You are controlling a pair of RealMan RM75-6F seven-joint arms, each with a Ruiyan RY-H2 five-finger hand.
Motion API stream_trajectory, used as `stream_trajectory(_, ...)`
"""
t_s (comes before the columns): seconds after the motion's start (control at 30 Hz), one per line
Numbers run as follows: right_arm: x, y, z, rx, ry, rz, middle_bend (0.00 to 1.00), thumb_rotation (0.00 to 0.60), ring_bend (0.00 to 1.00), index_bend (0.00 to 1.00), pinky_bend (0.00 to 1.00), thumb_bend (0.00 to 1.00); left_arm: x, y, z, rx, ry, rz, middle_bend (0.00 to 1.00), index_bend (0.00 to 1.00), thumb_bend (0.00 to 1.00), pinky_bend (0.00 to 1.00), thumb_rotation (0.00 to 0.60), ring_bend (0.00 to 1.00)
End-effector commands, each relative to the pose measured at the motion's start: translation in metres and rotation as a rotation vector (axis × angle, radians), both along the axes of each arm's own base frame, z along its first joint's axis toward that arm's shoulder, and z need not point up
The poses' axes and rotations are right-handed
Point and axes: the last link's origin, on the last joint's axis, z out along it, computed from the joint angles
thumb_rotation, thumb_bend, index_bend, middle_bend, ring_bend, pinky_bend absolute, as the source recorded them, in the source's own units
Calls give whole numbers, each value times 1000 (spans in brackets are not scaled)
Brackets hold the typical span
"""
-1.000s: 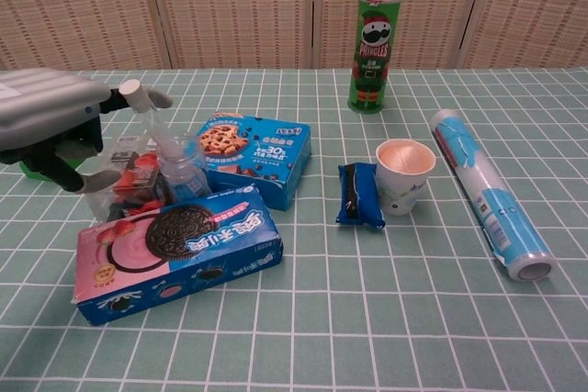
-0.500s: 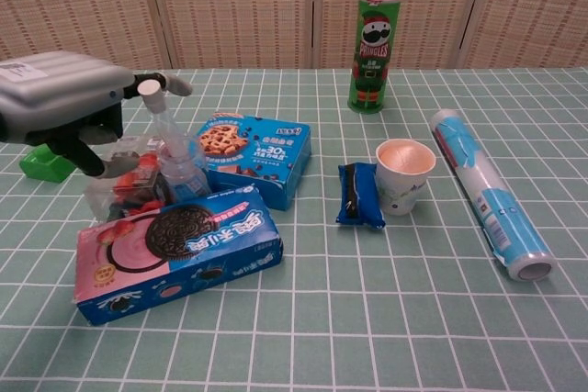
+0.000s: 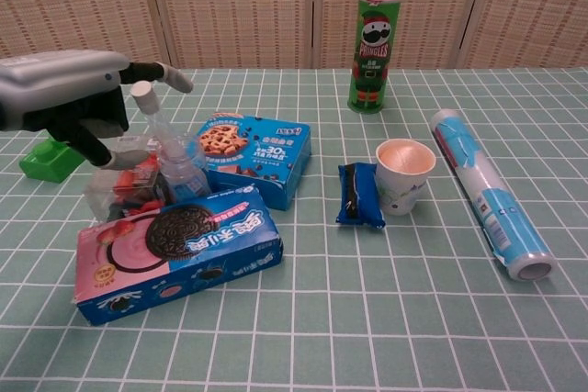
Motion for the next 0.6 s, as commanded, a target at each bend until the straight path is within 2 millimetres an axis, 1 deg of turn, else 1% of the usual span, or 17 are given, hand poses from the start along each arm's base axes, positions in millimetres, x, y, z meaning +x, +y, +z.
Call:
stream_trajectory(0.03,0,0,0,0,0,-2,362,600,294,275,349,52,-2,5,5,-69,-86,45,1000,225,274,1000,600,1000)
stream_trajectory(0.1,0,-1,0,0,-1,-3,362,600,294,275,349,52,-1,7,4,-90,-141,64,1000,252,247,1000,600,1000)
stream_trajectory(0.2,-1,-1,0,2,-3,-7,362,600,294,276,349,52,2,11,1,-114,-268,88,1000,311,224,1000,600,1000)
stream_trajectory(0.3,-1,-2,0,2,-4,-9,362,600,294,276,349,52,2,15,-3,-128,-364,106,1000,361,220,1000,600,1000)
stream_trajectory(0.6,-3,-2,3,0,-9,-15,362,600,294,276,349,52,-2,25,-14,-118,-447,134,1000,438,220,1000,600,1000)
